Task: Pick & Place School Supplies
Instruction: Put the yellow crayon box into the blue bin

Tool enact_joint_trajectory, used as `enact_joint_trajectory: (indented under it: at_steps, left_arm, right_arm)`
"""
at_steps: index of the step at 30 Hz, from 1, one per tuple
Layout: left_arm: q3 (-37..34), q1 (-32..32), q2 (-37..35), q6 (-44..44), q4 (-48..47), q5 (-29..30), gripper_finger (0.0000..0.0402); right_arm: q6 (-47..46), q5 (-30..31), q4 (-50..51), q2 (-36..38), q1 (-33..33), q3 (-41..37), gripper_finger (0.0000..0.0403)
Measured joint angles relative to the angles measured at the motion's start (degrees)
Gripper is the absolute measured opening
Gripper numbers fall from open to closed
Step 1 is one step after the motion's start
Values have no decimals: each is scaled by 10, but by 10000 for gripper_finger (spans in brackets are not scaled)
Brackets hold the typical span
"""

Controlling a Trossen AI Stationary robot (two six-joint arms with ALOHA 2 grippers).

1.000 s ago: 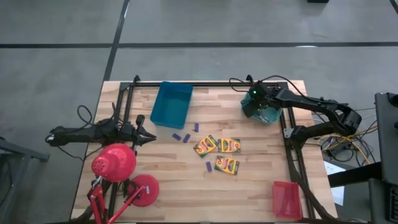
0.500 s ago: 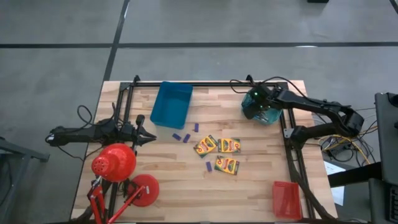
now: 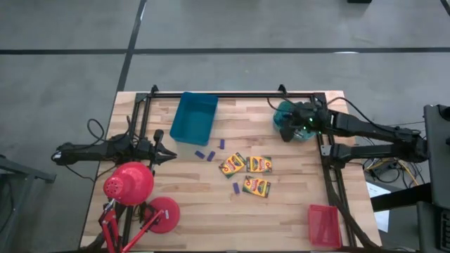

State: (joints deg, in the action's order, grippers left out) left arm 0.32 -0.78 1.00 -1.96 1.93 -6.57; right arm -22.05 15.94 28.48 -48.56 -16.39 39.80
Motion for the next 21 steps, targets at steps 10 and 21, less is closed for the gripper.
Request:
enact_joint_trajectory:
  at_steps: [10,21]
  left_arm:
    - [0,0,0,0,0,0,42]
    - [0,0,0,0,0,0,41]
  right_arm:
    - [-5,199,-28,-15,261,-5,144]
    - [-57,485,-33,-32,512,-27,158]
